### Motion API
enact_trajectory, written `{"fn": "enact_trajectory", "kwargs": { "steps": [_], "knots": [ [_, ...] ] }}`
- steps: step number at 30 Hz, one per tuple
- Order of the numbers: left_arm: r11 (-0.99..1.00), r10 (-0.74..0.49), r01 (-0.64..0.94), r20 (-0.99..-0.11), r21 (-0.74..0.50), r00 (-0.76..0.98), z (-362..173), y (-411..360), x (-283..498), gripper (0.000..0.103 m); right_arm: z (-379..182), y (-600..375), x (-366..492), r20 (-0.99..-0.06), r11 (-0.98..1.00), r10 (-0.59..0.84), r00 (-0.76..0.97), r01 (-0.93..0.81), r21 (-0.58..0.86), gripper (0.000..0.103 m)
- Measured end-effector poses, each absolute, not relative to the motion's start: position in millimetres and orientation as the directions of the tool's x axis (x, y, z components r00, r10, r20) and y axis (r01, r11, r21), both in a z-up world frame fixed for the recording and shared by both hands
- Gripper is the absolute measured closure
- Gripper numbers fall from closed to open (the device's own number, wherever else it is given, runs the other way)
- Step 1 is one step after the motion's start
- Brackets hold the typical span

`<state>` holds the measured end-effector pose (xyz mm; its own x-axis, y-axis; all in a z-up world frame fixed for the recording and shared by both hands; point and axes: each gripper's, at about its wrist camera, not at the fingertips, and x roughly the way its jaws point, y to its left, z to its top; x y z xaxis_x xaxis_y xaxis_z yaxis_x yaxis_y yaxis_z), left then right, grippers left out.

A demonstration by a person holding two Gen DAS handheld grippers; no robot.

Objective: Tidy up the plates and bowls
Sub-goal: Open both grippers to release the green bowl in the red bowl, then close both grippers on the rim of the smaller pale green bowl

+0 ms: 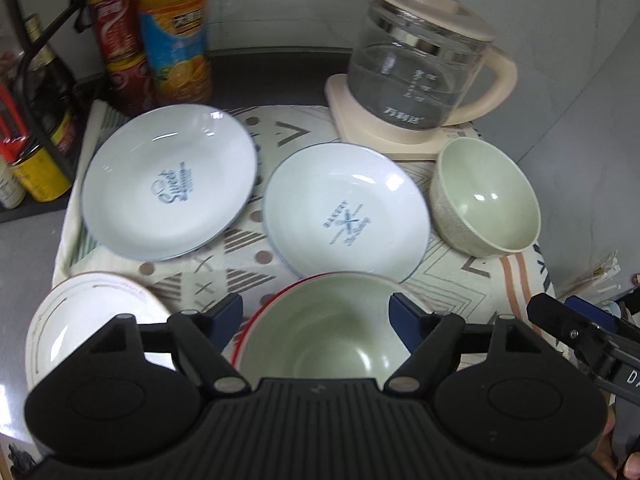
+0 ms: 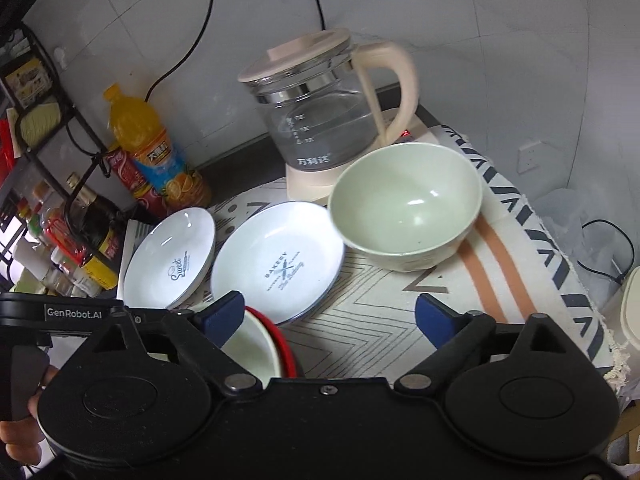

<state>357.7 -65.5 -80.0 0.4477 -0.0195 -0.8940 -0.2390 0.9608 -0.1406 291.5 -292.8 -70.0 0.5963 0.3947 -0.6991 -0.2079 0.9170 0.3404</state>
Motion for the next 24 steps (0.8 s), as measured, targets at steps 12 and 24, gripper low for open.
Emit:
{"fn": "enact_trajectory", "kwargs": {
  "steps": [12, 24],
  "knots": [
    [0.976, -0.096, -0.127, -0.872, -0.177, 0.480, -80.3, -109.1, 397.2, 0.025, -69.2, -323.4, 303.0, -0.698, 0.946, 0.308, 0.647, -0.133, 0.295, 0.008],
    [0.965, -0.160, -0.104, -0.858, -0.240, 0.488, -99.5, -128.8, 441.5, 0.026, -90.5, -352.2, 329.6, -0.720, 0.938, 0.287, 0.632, -0.031, 0.346, 0.023]
  ]
}}
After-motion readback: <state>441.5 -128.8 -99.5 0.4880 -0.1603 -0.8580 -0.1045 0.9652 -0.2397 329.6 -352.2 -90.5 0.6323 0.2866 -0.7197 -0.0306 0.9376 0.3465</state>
